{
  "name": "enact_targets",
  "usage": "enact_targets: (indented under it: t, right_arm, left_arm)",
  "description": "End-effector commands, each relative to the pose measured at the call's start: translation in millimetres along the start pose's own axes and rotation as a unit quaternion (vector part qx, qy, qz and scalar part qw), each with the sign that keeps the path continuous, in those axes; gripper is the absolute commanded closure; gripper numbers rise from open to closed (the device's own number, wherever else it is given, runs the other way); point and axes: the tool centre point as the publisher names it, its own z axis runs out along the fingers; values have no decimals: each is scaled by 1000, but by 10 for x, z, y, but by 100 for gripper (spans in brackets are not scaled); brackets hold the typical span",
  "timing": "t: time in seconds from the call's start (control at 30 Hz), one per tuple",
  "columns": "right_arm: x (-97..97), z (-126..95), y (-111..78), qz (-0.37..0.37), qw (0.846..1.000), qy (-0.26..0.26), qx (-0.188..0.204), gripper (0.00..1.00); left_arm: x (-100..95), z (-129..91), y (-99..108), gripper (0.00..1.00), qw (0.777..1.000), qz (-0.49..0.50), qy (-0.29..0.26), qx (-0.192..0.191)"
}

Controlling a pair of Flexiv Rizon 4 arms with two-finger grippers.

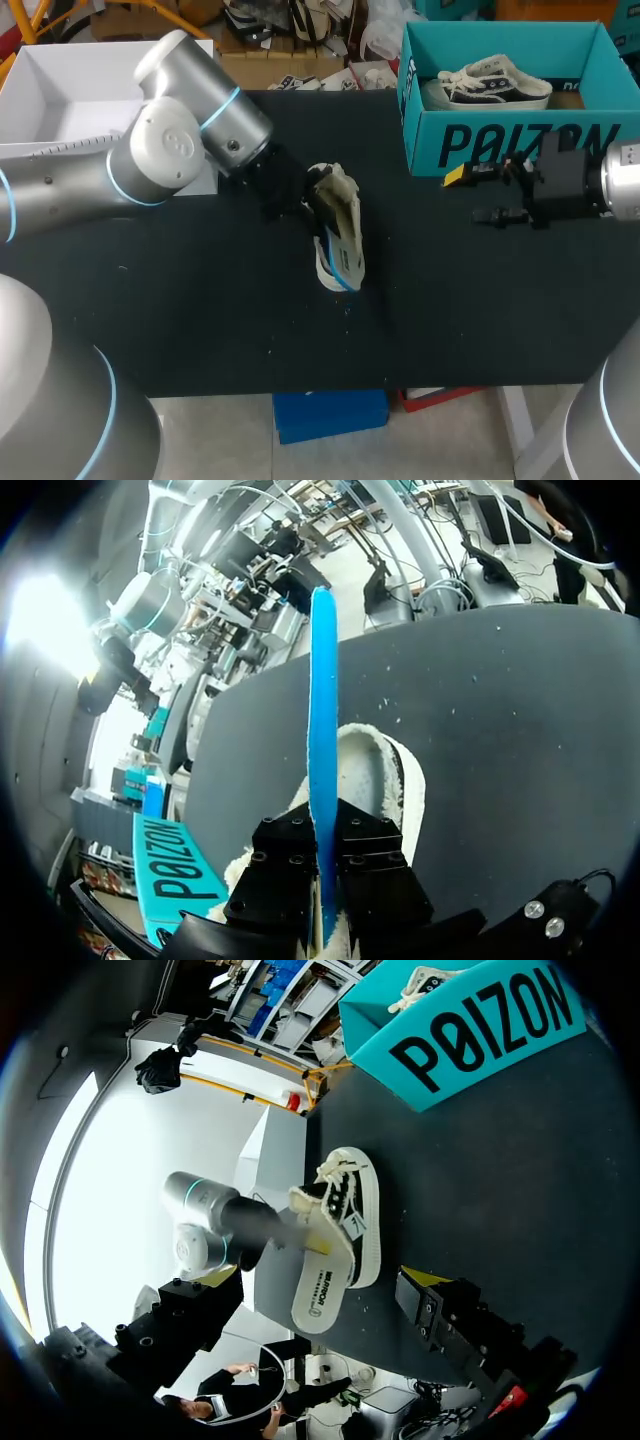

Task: Take the shoe out of the shoebox, open the shoe tongue, remove and reinsert the insole, then place the shoe into the shoebox

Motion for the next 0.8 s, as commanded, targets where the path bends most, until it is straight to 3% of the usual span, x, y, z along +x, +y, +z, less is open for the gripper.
enact_targets:
  t: [0.03,0.1,0.13,0.17,0.2,0.27,0.3,0.4,0.8]
  right_arm:
    - [6,2,3,0,1000,-1,1,0]
    - [6,2,3,0,1000,-1,1,0]
    - [6,2,3,0,1000,-1,1,0]
    - [6,2,3,0,1000,-1,1,0]
    - [6,2,3,0,1000,-1,1,0]
    - [6,2,3,0,1000,-1,1,0]
    - [6,2,3,0,1000,-1,1,0]
    - [6,2,3,0,1000,-1,1,0]
    - [6,2,3,0,1000,-1,1,0]
  left_arm:
    - [-18,8,60,100,1000,0,11,-8]
    - [-8,-4,99,100,1000,-4,12,-12]
    - [-4,-7,111,88,1000,-4,13,-14]
    - [-3,-10,119,62,1000,-5,13,-15]
    - [-5,-13,122,53,1000,-6,13,-15]
    - [-16,-23,124,48,1000,-6,12,-17]
    - [-25,-29,120,27,1000,-6,11,-17]
    - [-46,-39,100,1,1000,-4,11,-16]
    - [-134,-34,-85,0,1000,13,12,-4]
